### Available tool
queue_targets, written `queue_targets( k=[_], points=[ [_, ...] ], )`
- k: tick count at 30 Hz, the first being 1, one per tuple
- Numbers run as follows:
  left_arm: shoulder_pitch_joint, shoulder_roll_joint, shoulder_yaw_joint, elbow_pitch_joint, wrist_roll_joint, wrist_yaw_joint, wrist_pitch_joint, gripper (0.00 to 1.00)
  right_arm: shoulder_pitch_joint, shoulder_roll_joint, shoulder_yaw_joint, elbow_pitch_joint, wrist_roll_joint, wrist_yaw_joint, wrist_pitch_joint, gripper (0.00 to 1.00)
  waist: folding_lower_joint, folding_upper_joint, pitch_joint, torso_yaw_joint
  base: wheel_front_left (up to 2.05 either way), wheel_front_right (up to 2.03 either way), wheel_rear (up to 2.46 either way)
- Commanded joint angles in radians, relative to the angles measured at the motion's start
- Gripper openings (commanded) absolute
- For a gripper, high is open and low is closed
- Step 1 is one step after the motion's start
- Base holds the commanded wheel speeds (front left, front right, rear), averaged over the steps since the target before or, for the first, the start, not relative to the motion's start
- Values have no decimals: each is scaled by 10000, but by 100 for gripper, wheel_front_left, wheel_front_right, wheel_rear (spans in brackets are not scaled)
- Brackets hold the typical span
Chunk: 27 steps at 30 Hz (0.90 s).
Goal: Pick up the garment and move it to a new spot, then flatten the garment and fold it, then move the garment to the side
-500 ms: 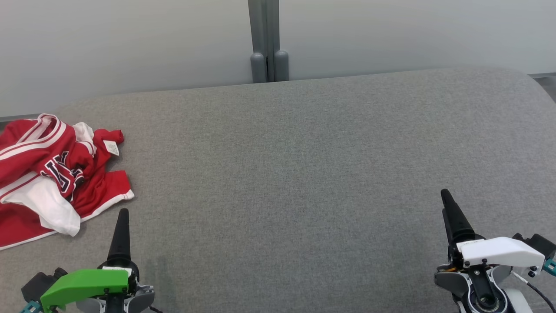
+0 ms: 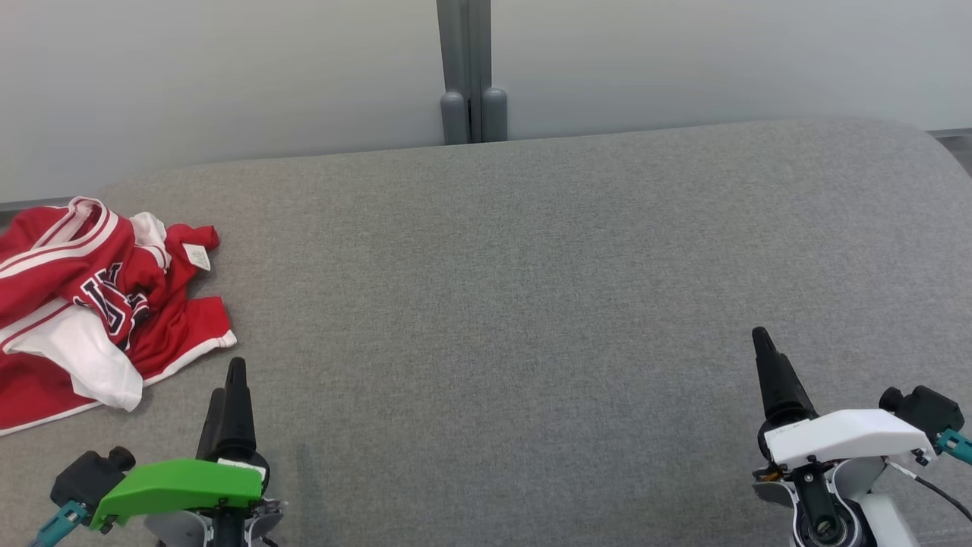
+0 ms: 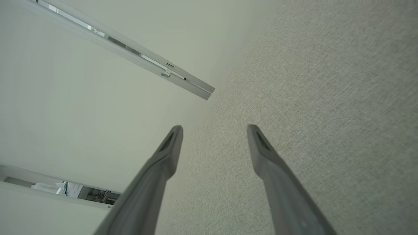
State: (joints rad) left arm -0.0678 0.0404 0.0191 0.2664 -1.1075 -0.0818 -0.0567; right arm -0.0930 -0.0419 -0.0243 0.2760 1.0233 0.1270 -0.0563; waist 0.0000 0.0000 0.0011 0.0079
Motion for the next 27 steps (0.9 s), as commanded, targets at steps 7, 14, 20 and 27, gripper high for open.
queue_targets(
  k=[7, 14, 20, 27],
  points=[
    [-177, 79, -108, -237, 1427, 118, -310, 100, -284, -66, 85, -137, -1548, 44, -322, 100, 0, 0, 39, 22, 0, 0, 0],
    [-181, 85, -288, -297, 2781, 344, -525, 100, -322, -70, 139, -142, -2776, 46, -535, 100, 0, 0, 85, 63, 0, 0, 0],
    [-233, 90, -472, -277, 3814, 514, -707, 100, -352, -74, 136, -104, -3637, 47, -709, 100, 0, 0, 112, 90, 0, 0, 0],
    [-207, 97, -637, -190, 4799, 548, -897, 100, -298, -80, 220, 14, -4424, 49, -905, 100, 0, 0, 83, 109, 0, 0, 0]
  ],
)
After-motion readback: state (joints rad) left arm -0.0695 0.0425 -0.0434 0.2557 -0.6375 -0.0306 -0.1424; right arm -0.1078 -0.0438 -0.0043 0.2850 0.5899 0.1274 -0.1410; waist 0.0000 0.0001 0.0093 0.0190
